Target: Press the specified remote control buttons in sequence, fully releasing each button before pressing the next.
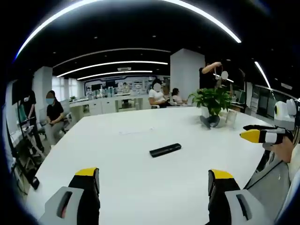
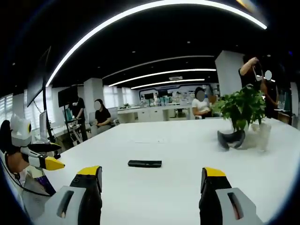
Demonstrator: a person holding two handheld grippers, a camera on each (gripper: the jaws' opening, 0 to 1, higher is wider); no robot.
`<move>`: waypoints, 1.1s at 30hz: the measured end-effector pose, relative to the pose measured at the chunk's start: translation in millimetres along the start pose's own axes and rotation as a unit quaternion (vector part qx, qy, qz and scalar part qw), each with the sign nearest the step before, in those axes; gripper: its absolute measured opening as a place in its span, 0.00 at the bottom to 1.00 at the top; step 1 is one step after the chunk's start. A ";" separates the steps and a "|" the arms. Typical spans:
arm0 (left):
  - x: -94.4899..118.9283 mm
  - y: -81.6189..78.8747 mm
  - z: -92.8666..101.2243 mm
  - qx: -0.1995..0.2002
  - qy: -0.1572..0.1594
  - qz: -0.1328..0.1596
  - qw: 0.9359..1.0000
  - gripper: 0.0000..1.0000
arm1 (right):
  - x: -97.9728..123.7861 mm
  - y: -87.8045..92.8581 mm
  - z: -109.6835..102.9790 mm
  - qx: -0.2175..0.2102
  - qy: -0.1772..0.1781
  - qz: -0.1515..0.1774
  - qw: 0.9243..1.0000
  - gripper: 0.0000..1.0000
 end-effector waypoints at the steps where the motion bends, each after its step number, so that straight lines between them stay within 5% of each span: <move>1: -0.1 -0.5 -0.7 0.000 -0.001 0.000 1.000 0.99 | 0.1 0.2 -0.1 0.000 0.000 0.000 1.000 0.86; 33: -12.8 0.2 -5.5 -0.013 0.017 -0.008 1.000 0.99 | -6.9 4.1 -0.1 0.006 0.008 -0.011 1.000 0.84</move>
Point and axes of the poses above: the point that each gripper's makers call its tool centre point, and the gripper's own axes: x roughly backward along the fingers, z roughly to its right, y roughly out of its underside, the point moved 6 cm from there along x, roughly backward along the fingers, and after that the axes turned 5 degrees about z, right-handed, at the moved point
